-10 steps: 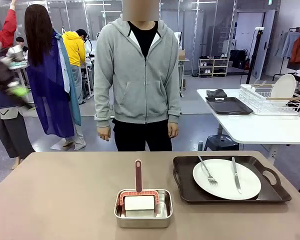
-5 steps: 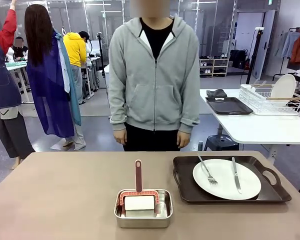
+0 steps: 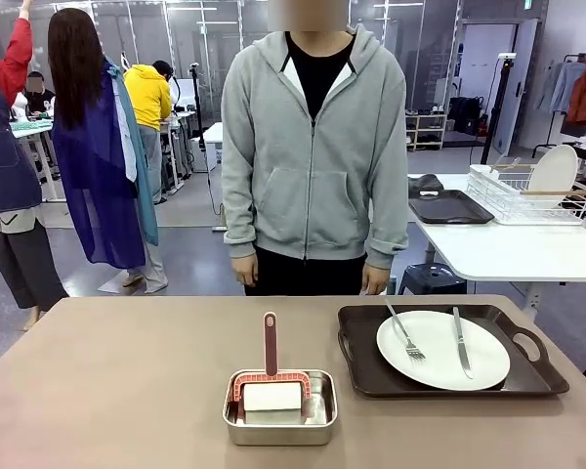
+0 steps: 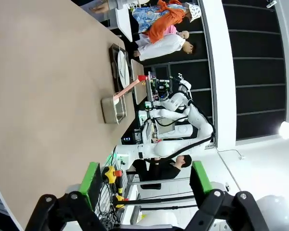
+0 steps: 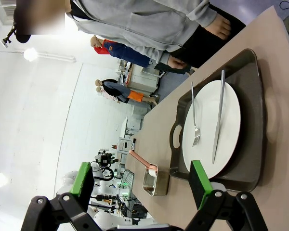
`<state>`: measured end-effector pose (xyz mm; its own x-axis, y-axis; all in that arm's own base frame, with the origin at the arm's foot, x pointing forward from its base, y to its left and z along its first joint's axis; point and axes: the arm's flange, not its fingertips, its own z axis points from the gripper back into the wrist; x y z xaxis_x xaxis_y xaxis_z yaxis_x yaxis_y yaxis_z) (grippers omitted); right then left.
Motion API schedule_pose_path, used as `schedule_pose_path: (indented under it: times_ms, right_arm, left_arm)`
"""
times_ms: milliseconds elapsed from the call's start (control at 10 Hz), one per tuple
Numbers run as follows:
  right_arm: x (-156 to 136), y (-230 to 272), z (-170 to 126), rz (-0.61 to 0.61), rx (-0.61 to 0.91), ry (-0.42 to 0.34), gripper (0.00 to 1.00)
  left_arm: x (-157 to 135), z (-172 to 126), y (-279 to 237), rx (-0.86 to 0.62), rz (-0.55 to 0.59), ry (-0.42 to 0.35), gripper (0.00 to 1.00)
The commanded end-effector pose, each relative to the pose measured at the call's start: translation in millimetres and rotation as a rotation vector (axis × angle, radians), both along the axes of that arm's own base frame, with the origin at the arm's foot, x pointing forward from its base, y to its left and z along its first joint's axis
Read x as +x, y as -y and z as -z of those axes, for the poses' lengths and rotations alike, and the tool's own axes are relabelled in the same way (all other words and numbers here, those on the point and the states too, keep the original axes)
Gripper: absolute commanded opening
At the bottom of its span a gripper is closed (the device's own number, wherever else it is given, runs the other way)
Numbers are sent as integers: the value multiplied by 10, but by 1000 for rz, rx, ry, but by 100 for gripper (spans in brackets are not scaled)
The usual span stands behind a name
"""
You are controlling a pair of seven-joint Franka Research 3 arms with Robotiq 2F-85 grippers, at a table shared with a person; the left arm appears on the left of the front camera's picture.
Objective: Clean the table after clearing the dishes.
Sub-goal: When the right (or left) Handle tray is removed, use the right hand (or left hand) to clean the right (or left) side of the table with the Lint Roller.
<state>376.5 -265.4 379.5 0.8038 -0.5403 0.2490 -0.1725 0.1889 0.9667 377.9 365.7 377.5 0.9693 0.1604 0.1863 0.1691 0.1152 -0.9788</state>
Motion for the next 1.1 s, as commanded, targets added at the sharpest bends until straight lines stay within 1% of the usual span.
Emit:
schedule_pose_path:
  times_ms: [0, 1000]
  right_arm:
    - [-19, -18, -34, 4, -1, 8, 100]
    - [-19, -18, -34, 4, -1, 8, 100]
  left_arm:
    - [-128, -51, 9, 20, 1, 10, 93]
    - [-128, -51, 9, 20, 1, 10, 93]
